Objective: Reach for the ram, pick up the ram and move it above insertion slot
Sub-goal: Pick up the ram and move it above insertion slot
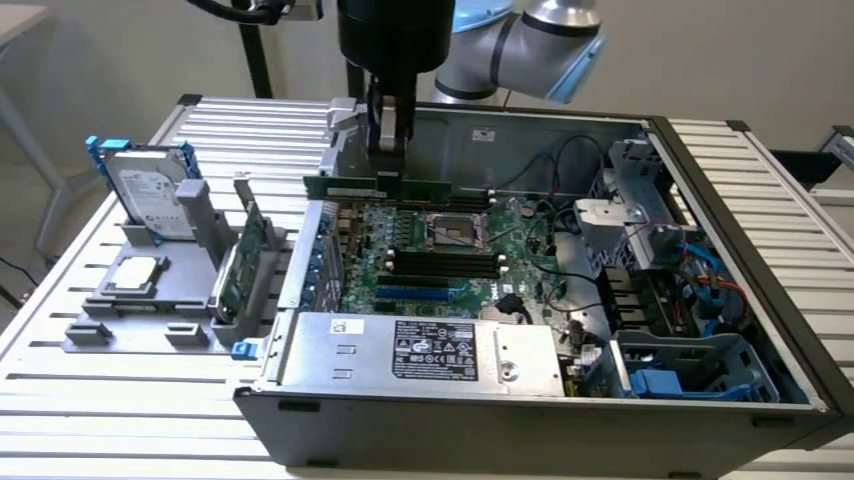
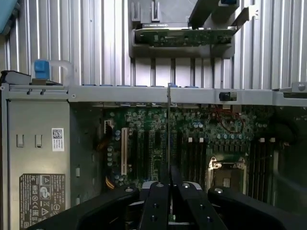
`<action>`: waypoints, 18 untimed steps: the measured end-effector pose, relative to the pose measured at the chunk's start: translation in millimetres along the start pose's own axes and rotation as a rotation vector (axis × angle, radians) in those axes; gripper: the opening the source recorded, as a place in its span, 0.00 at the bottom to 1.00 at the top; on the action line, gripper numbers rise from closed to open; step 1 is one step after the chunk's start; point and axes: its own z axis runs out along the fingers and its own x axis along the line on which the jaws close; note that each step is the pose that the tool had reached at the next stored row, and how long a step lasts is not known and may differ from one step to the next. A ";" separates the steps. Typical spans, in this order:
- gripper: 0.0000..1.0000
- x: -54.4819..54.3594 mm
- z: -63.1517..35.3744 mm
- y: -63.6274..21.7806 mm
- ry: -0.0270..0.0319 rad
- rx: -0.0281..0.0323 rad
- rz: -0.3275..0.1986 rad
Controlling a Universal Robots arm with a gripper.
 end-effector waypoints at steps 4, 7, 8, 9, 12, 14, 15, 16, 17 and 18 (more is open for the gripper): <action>0.13 -11.8 4.2 -10.2 0.0001 -0.0001 0.000; 0.13 -20.8 5.5 -15.8 0.0000 0.0000 0.000; 0.13 -24.0 5.8 -17.8 0.0001 -0.0001 0.000; 0.13 -26.8 6.0 -19.8 0.0000 0.0000 0.000; 0.13 -34.8 6.5 -25.9 0.0001 -0.0001 0.000; 0.13 -39.7 6.7 -30.3 0.0000 -0.0001 0.000; 0.13 -42.0 6.8 -33.0 0.0000 0.0000 0.000; 0.13 -43.9 6.8 -35.9 0.0002 -0.0002 0.000; 0.13 -45.7 6.9 -39.1 0.0000 0.0000 0.000; 0.13 -47.2 6.8 -43.1 0.0001 -0.0001 0.000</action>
